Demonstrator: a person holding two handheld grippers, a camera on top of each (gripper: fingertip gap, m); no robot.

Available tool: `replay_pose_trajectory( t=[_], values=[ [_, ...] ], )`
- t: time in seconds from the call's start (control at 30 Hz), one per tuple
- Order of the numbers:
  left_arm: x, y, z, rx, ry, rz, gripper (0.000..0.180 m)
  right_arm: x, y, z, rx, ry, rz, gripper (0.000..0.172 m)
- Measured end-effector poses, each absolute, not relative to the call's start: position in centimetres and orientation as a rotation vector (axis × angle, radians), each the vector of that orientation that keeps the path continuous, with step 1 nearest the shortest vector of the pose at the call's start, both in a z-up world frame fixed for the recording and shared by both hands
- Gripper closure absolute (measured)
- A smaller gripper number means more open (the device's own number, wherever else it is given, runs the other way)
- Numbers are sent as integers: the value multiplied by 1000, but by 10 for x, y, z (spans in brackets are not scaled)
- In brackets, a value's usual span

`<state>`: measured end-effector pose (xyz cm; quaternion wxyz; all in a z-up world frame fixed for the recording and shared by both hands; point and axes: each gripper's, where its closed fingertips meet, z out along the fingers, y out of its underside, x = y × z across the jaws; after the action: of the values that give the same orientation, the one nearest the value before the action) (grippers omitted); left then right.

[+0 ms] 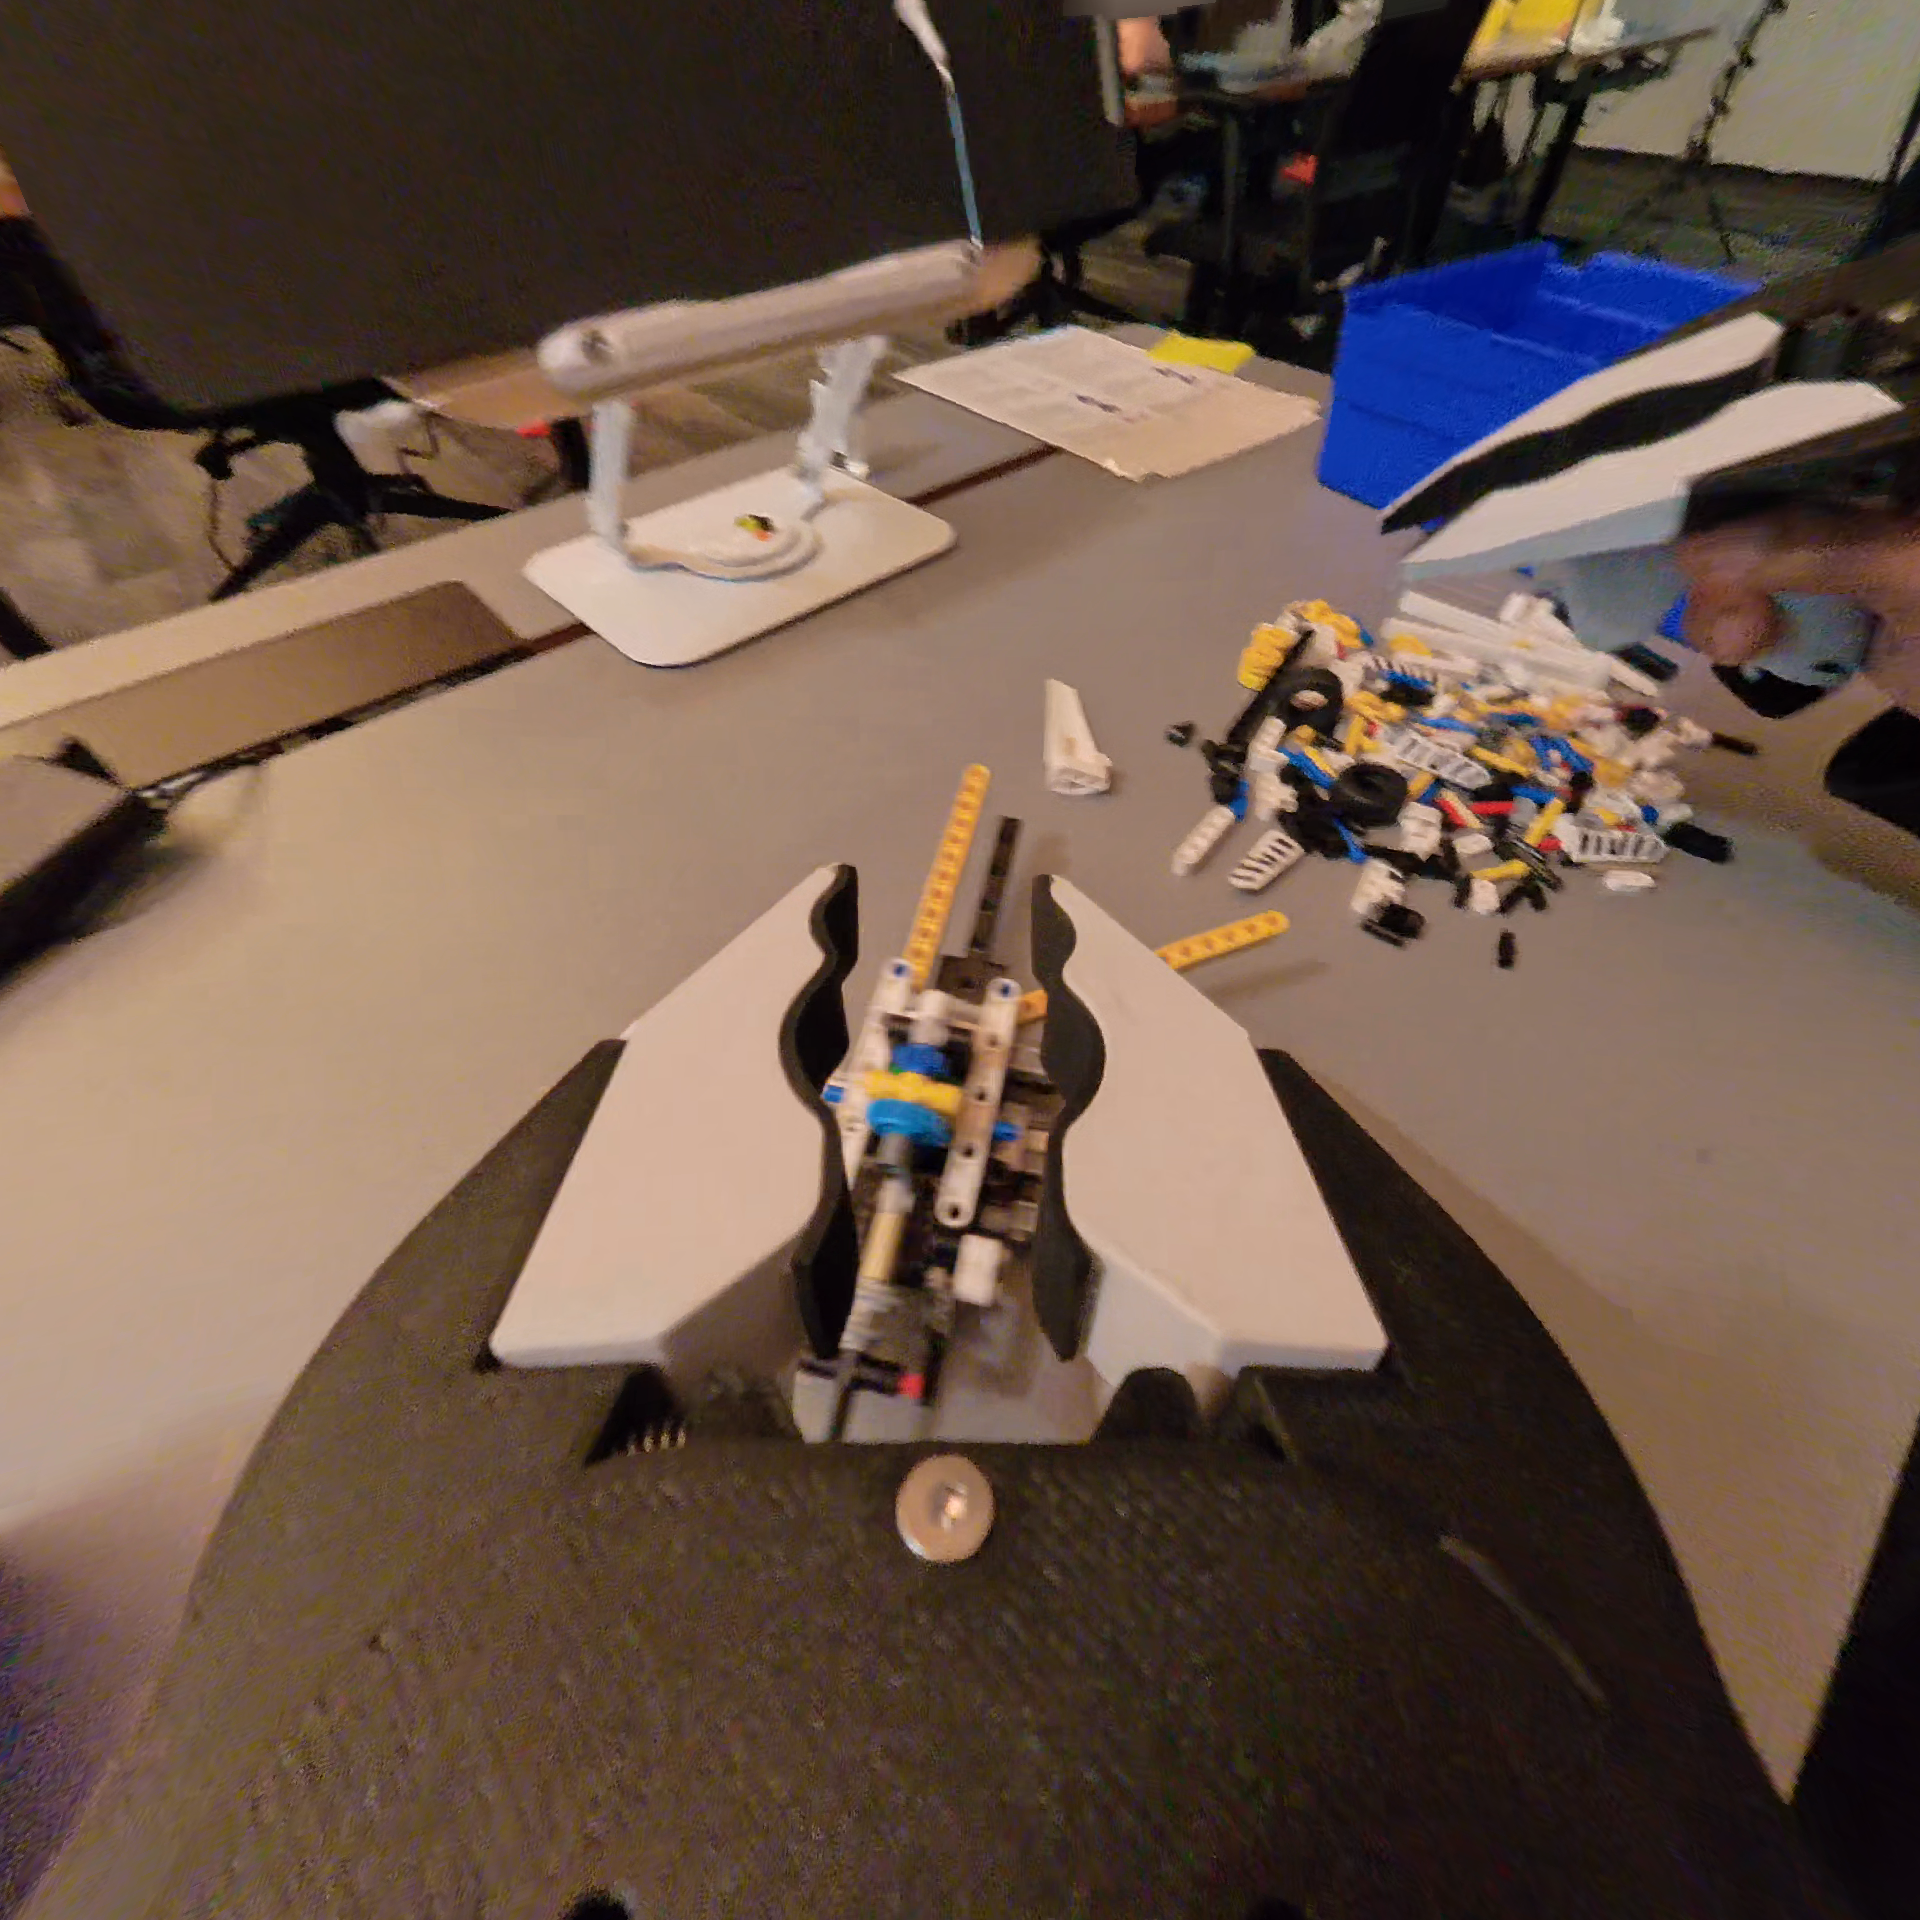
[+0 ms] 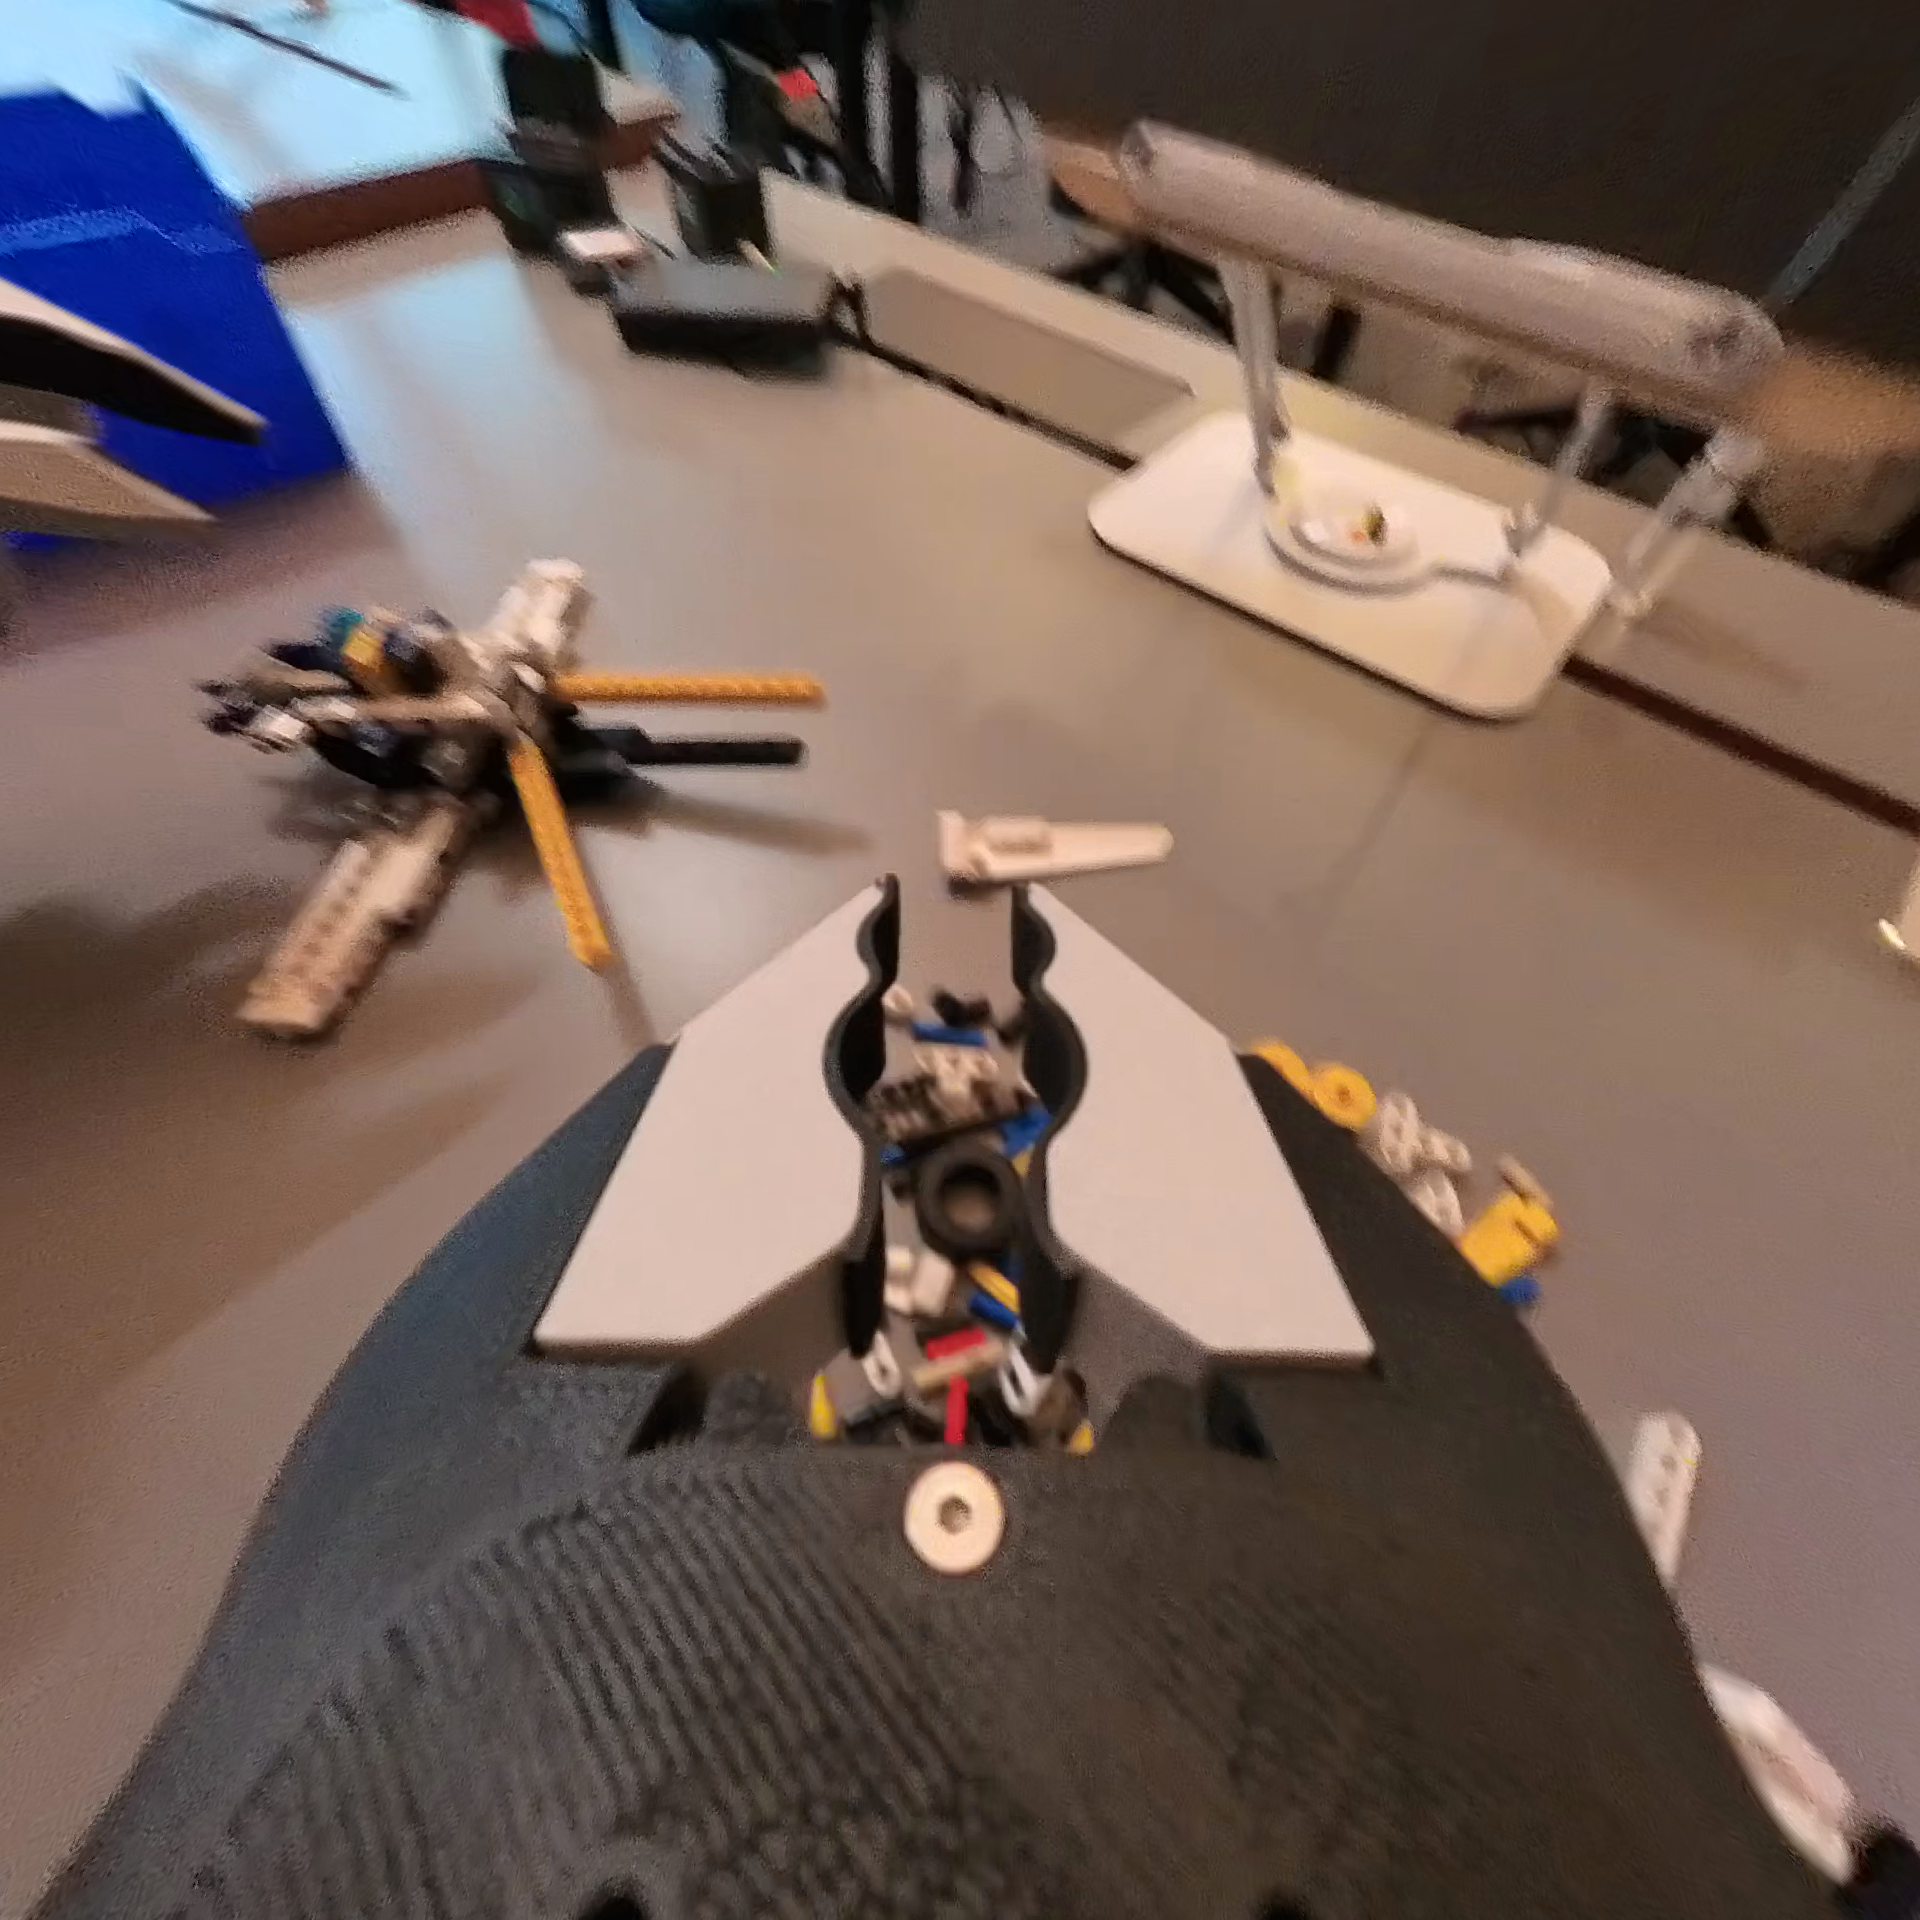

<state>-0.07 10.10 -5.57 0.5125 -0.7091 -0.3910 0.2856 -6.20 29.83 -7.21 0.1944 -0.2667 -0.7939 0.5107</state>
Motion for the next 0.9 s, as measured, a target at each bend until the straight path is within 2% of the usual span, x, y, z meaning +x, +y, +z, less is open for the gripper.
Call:
replay_pose_trajectory(
  t=[0.13,0.23,0.37,0.43,0.57,0.77,0.9],
  values=[
    [-13,84,-40,-1652,-865,595,140,-51,235,-37,-503,-2275,1576,145],
    [-12,89,-65,-1752,-797,512,132,-53,177,-27,-348,-2351,1609,138],
    [14,95,-90,-1727,-593,474,136,-62,116,-42,-194,-2387,1639,140],
    [15,83,-88,-1632,-584,497,143,-53,108,-62,-147,-2439,1607,140],
    [15,68,-64,-1498,-576,523,143,-47,110,-82,-84,-2383,1581,146],
    [6,72,-89,-1653,-616,613,145,-37,105,-98,-88,-2492,1609,143],
    [3,72,-97,-1701,-630,623,155,-35,104,-100,-100,-2507,1631,144]
  ],
)
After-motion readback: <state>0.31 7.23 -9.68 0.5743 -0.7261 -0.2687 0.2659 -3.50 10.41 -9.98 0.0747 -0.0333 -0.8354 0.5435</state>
